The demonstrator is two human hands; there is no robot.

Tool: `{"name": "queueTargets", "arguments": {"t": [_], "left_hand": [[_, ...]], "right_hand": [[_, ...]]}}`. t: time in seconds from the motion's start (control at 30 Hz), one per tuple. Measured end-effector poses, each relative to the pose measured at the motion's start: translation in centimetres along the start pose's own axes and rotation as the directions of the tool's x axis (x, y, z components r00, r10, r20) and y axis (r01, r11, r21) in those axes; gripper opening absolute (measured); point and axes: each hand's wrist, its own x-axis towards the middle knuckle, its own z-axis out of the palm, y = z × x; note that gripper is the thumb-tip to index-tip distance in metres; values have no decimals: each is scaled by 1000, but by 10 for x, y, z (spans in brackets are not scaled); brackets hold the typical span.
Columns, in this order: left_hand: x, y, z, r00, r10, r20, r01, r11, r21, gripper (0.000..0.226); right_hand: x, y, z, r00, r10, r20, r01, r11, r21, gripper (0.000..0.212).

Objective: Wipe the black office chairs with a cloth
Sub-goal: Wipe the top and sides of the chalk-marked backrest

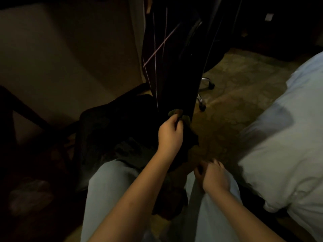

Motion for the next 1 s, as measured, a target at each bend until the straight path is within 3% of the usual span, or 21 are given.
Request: {"name": "queueTargets", "arguments": {"t": [0.13, 0.27, 0.4, 0.5, 0.63, 0.77, 1.0], "left_hand": [[12, 41, -16, 995, 95, -26, -96, 995, -39, 31], [22, 82, -33, 963, 254, -93, -258, 966, -25, 29], [25, 105, -48, 951, 287, -110, -288, 958, 12, 33], [23, 109, -54, 954, 281, -108, -278, 960, 42, 33], [29, 117, -65, 957, 279, -80, -264, 951, 160, 38], [39, 138, -71, 944, 325, -58, -309, 932, 192, 42], [74, 168, -41, 846, 533, 22, -516, 808, 285, 30]], "right_hand": [[-4, 3, -16, 992, -110, 66, 111, 994, -18, 25], [2, 2, -39, 972, -137, 192, 101, 977, 189, 11], [6, -16, -89, 984, -173, -35, 171, 888, 426, 15], [14, -42, -138, 947, -231, -222, 294, 903, 313, 16], [18, -81, -210, 794, -380, -474, 535, 807, 251, 20], [10, -115, -276, 601, -283, -748, 639, 732, 236, 31], [17, -140, -326, 565, -324, -759, 620, 774, 131, 51]]}}
